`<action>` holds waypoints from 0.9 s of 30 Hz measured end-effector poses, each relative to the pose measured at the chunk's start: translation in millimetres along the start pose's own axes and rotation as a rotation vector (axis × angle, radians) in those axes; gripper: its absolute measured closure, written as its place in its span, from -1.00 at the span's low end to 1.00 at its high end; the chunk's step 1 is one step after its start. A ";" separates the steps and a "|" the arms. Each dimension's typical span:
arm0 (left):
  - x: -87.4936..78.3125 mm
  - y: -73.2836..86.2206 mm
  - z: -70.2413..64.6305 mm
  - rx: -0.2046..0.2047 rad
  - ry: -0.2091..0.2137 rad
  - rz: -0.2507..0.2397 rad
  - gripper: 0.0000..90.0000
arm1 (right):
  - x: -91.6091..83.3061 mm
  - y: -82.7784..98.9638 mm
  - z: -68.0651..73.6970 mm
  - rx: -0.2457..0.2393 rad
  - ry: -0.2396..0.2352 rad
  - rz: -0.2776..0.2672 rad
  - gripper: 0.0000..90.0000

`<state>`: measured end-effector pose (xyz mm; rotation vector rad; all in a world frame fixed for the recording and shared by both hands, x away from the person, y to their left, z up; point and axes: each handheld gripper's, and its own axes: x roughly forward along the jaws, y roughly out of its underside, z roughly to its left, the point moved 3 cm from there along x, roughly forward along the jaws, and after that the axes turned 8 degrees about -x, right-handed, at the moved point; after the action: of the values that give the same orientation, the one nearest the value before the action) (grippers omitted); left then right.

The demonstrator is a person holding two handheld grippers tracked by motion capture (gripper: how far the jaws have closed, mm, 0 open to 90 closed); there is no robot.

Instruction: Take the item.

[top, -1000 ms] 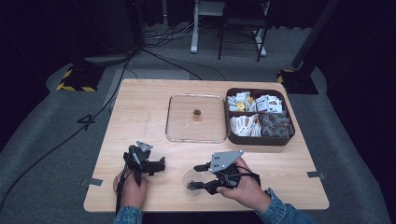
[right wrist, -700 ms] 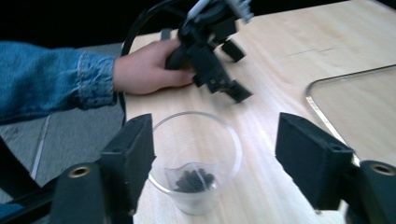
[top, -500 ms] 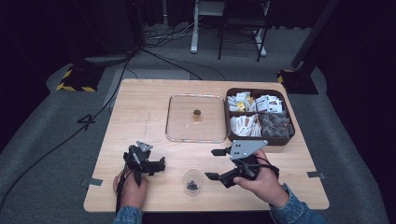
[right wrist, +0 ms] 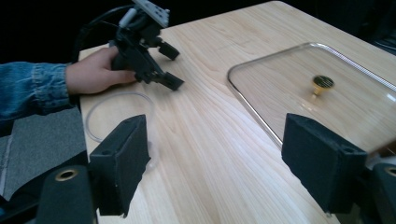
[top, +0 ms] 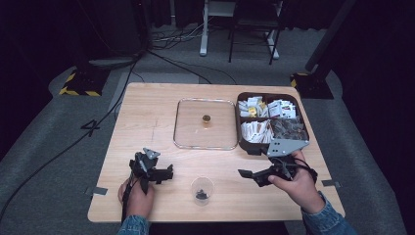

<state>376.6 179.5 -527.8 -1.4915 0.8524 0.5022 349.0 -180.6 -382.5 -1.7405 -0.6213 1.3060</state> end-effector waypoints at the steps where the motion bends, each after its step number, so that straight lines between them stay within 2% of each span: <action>1: 0.0 0.0 0.0 0.000 0.000 0.000 -1.00 | -2.2 2.7 -2.5 0.009 0.008 0.002 -0.48; 8: 0.0 0.0 0.0 0.000 0.000 0.000 -1.00 | -8.2 26.1 -18.7 0.063 0.044 0.035 -0.48; 15: 0.0 0.0 0.0 0.000 0.001 0.001 -1.00 | -13.6 49.9 -37.1 0.108 0.109 0.066 -0.51; 20: 0.0 0.0 0.0 0.000 0.000 0.000 -1.00 | -9.5 74.5 -48.3 0.144 0.157 0.114 -0.54; 27: 0.1 0.0 0.0 0.000 0.000 0.000 -1.00 | -1.5 108.5 -55.0 0.193 0.201 0.175 -0.59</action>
<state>376.6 179.5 -527.9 -1.4918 0.8525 0.5017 389.4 -255.9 -469.0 -1.7672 -0.2257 1.2440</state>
